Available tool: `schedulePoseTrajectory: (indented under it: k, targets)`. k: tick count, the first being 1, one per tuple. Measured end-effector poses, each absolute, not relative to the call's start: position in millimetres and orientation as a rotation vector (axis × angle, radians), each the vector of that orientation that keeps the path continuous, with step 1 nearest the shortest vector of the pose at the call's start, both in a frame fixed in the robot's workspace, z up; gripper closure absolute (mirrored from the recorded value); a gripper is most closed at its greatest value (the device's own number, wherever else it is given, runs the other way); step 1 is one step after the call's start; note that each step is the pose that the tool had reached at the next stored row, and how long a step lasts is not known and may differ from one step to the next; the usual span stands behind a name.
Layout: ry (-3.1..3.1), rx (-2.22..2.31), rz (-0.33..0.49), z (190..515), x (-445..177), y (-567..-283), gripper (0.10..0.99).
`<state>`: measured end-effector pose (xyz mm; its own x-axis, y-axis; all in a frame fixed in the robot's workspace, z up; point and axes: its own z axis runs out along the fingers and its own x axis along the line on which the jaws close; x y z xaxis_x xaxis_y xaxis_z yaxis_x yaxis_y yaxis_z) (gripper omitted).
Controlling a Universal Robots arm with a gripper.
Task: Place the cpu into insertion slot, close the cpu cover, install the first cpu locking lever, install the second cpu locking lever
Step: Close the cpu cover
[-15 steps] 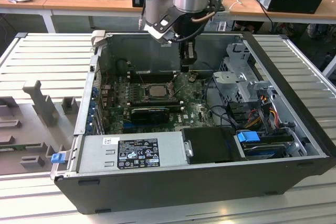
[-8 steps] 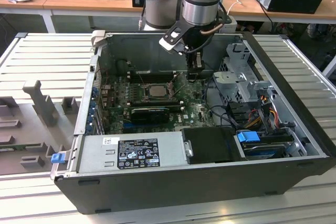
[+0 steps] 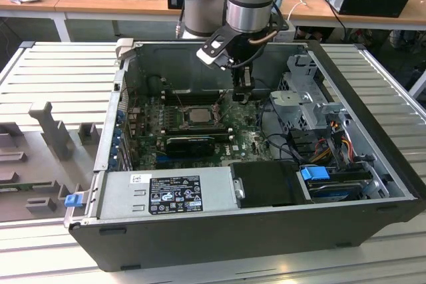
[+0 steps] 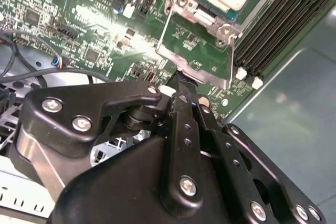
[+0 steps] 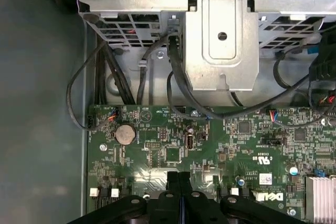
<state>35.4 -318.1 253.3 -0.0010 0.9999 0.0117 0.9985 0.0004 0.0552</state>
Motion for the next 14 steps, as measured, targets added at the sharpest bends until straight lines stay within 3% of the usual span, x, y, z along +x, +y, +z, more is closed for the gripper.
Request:
schedulePoseTrajectory:
  k: [14]
  targets:
    - [2.200, 2.198, 0.074, 253.2, 9.1, -318.2, 0.980]
